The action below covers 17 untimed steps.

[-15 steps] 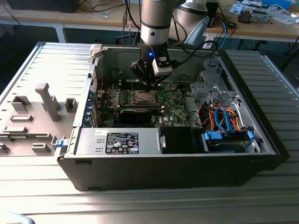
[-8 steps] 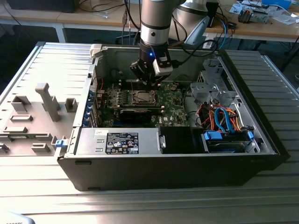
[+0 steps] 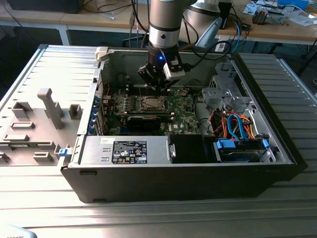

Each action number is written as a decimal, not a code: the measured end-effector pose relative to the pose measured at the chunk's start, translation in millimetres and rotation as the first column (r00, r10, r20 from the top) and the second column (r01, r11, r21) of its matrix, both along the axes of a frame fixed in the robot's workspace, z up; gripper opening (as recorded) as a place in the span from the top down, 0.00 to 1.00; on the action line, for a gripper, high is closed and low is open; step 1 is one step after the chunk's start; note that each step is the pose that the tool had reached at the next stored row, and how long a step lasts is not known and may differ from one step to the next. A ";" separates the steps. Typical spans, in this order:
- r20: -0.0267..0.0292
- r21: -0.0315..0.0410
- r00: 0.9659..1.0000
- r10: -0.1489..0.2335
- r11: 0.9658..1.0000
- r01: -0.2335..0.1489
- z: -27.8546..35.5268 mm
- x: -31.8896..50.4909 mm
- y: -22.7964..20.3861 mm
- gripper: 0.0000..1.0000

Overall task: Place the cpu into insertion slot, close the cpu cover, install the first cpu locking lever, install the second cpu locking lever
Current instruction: 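Install the first cpu locking lever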

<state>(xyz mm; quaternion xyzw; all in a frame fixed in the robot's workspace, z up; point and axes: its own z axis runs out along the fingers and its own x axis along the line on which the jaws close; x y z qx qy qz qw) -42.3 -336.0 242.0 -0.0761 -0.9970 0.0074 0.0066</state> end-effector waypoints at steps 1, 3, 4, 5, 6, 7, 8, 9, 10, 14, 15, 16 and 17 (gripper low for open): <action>0.000 0.001 1.000 0.010 1.000 -0.010 0.0 0.0 0.0 0.89; 0.000 0.001 1.000 0.027 1.000 -0.027 0.0 0.0 0.0 0.89; 0.000 0.001 0.999 0.033 0.999 -0.033 0.0 0.0 0.0 0.89; 0.000 0.001 0.999 0.041 0.999 -0.041 0.0 0.0 0.0 0.89; 0.000 0.001 0.999 0.046 0.999 -0.046 0.0 0.0 0.0 0.89; 0.000 0.001 0.999 0.050 0.999 -0.050 0.0 0.0 0.0 0.89; 0.000 0.001 0.999 0.052 0.999 -0.052 0.0 0.0 0.0 0.89; 0.000 0.001 0.998 0.057 0.998 -0.057 0.0 0.0 0.0 0.89; 0.000 0.001 0.998 0.061 0.998 -0.061 0.0 0.0 0.0 0.89; 0.000 0.001 0.997 0.074 0.997 -0.074 0.0 0.0 -0.1 0.89; 0.000 0.001 0.997 0.077 0.997 -0.077 0.0 0.0 -0.1 0.89; 0.000 0.001 0.997 0.080 0.997 -0.080 0.0 0.0 -0.2 0.89; 0.000 0.001 0.997 0.083 0.997 -0.083 0.0 0.0 -0.2 0.89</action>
